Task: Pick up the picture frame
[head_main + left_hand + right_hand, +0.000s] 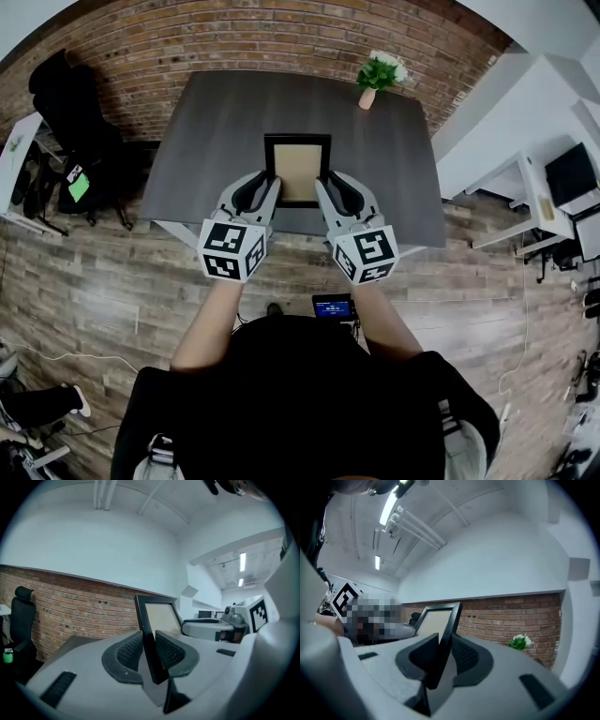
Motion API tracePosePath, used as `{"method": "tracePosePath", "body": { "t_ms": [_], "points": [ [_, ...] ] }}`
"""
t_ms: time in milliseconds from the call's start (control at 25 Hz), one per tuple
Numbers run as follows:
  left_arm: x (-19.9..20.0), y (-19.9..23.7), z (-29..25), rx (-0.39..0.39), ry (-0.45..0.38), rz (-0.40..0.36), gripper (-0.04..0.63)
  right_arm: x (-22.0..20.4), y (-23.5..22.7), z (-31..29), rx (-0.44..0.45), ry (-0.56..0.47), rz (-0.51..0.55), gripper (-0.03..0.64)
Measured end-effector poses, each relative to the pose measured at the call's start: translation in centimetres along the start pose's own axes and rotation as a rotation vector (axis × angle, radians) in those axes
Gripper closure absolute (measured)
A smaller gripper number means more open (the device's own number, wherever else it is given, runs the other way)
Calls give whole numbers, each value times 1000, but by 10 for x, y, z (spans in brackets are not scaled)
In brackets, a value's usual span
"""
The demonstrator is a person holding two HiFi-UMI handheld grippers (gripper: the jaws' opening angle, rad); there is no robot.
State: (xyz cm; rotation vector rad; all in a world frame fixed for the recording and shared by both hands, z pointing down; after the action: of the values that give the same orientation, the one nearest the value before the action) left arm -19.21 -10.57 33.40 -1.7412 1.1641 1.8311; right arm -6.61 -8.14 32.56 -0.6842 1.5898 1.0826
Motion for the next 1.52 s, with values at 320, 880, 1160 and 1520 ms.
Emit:
{"method": "tracePosePath", "body": {
  "t_ms": [320,880,1160,1520],
  "points": [
    [-41,-71,42,-7,28,7,517,-16,13,92,13,6,-53,525],
    [-107,-174,134,-30,108,-18,515,-34,60,238,12,10,-146,525],
    [-114,-174,161,-57,124,-26,517,-32,87,256,4,17,-186,526],
    [-112,-127,188,-108,166,-20,518,-15,131,228,-56,58,-184,526]
  ]
}}
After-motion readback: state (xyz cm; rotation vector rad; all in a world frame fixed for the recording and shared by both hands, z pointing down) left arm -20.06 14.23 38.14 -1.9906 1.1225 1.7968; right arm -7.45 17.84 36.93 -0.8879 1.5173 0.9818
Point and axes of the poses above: the fingertips, and each gripper's own axes: z backward along the fingers, y to its left, x out of its top, the point moved 3 cm from there along z, backward along the fingers, and after that the axes turned 12 degrees about z, right-handed, at the moved point
